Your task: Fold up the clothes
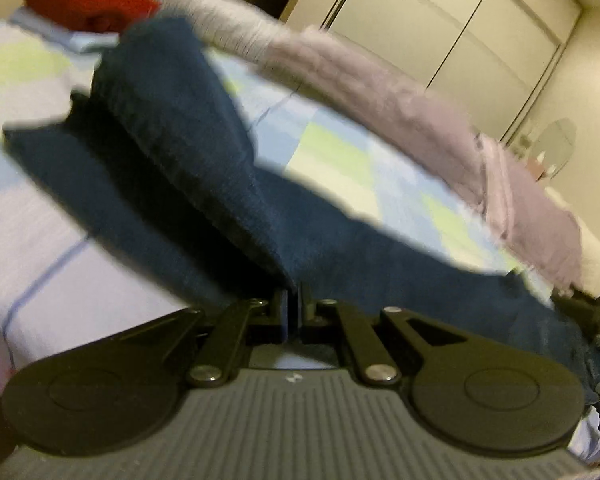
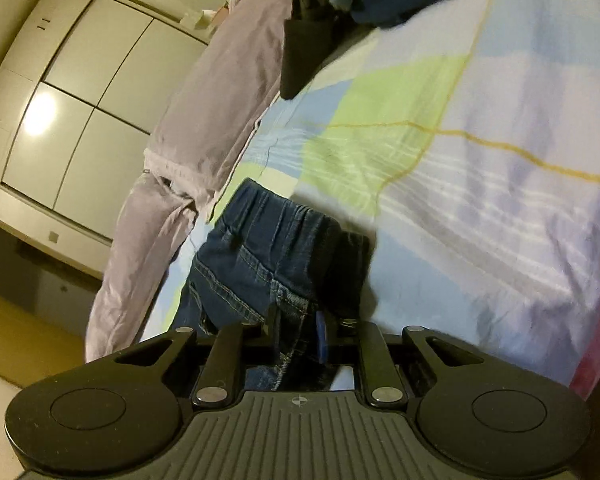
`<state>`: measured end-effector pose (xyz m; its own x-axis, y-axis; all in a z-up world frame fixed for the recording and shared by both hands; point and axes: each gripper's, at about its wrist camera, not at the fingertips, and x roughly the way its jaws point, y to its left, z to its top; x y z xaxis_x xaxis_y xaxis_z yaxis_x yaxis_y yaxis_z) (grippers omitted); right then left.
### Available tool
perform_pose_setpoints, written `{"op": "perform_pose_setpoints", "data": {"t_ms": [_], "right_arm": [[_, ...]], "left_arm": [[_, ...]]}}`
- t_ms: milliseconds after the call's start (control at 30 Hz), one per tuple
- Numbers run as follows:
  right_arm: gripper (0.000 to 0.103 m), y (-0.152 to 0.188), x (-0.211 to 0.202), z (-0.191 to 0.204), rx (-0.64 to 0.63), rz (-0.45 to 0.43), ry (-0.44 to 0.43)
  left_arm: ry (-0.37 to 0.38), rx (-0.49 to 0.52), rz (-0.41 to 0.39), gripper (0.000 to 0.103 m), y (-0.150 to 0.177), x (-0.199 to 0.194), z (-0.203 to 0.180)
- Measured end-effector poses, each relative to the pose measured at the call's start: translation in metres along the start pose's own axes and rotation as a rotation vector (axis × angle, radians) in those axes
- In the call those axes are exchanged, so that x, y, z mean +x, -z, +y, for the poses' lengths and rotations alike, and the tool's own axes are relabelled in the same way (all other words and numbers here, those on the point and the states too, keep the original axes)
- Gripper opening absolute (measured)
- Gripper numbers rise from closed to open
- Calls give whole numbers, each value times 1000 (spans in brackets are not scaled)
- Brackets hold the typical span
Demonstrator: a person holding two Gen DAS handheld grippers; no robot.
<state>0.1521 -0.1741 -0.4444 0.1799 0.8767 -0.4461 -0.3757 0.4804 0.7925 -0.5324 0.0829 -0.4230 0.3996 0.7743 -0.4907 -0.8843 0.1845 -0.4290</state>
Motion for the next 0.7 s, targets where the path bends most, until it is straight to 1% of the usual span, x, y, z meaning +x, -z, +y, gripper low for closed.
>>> {"op": "perform_pose_setpoints", "data": {"t_ms": [67,100,133,233,300,333,367,400,433,467,500,533,600,633,700], "right_arm": [[15,-3,-9,11,-28,-24,-26],[15,-5,-13,15,-37,-33,-39],[15,-5,-12,18,-63,-33,-11],[15,5,7,11,-134,44,101],[15,9,4,11,-135,22,92],[21,10,1,12,-135,9,85],[25,10,-2,15,-147,5,96],[31,10,-5,18,-160,3,109],[55,10,-8,22,-174,0,122],[68,11,-14,27,-205,-40,162],[73,12,-21,33,-238,-84,204],[73,14,-28,39,-271,-129,246],[73,17,-28,47,-271,-142,228],[73,19,-28,51,-269,-147,215],[73,23,-27,60,-265,-156,190]], "left_arm": [[13,43,-39,3,-6,-6,-7],[2,79,-33,3,-5,-3,-9],[-4,81,-16,4,-2,0,-7],[-17,51,39,6,6,9,3],[-25,31,76,7,12,16,10],[-21,25,74,9,10,12,12],[-14,5,61,11,4,7,17],[-7,-21,46,11,-3,2,23],[1,-47,30,13,-10,-4,29],[8,-73,15,17,-16,-9,35],[5,-116,5,19,-23,-11,45],[-8,-173,-6,20,-30,-10,58],[-29,-304,-32,21,-44,-2,83],[-29,-366,-44,23,-50,4,96],[-40,-480,-65,25,-57,19,116]]}}
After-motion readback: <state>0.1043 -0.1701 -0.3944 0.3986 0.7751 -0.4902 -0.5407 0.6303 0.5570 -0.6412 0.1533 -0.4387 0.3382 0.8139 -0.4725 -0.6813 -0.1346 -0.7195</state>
